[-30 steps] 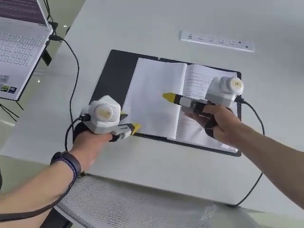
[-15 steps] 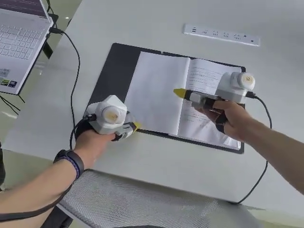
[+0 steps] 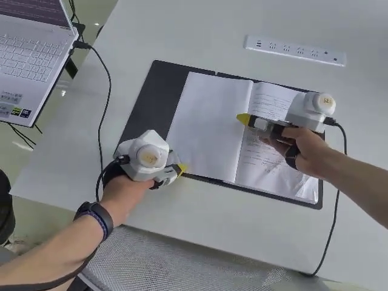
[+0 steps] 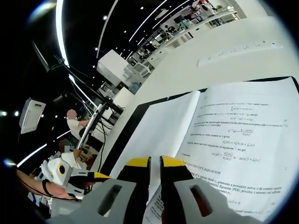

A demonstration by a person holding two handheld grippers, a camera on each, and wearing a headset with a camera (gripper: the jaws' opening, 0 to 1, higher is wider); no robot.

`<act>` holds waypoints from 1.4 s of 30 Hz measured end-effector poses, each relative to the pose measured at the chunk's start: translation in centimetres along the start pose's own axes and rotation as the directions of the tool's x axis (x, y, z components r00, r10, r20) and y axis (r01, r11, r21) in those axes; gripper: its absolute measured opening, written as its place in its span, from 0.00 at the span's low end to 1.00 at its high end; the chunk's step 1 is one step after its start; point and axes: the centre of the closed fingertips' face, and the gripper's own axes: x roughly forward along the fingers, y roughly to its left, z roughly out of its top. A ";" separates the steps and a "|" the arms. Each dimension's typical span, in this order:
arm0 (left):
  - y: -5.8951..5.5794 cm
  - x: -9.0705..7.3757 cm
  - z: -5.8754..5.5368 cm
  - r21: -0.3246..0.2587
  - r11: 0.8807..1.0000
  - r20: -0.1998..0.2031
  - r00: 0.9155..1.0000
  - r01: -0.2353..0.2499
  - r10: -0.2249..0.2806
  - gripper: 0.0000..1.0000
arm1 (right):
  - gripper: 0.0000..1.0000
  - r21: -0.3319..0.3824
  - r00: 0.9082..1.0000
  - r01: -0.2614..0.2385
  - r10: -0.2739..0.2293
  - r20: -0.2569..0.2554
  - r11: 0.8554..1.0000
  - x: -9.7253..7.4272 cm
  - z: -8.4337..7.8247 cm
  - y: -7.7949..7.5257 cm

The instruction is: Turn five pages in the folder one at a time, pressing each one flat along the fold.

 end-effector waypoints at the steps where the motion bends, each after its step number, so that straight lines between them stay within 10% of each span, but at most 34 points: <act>1: 0.0 0.0 0.0 -0.002 1.000 0.000 1.000 0.000 0.000 0.30 | 0.00 0.019 1.000 0.000 0.000 -0.001 1.000 0.0 -0.1 -0.3; 18: 0.2 0.1 0.0 -0.006 1.000 0.003 1.000 0.000 0.000 0.30 | 0.00 0.119 0.994 -0.050 0.039 0.099 0.992 0.8 2.3 -0.3; 23: 0.3 0.0 0.0 -0.030 1.000 0.012 1.000 0.001 -0.001 0.29 | 0.00 0.183 0.988 -0.045 0.016 0.156 0.982 2.6 4.5 -3.8; 42: -0.3 -1.1 0.8 -0.061 0.998 0.027 1.000 -0.009 0.010 0.28 | 0.00 0.357 0.931 -0.023 -0.110 0.348 0.934 5.4 10.2 -8.9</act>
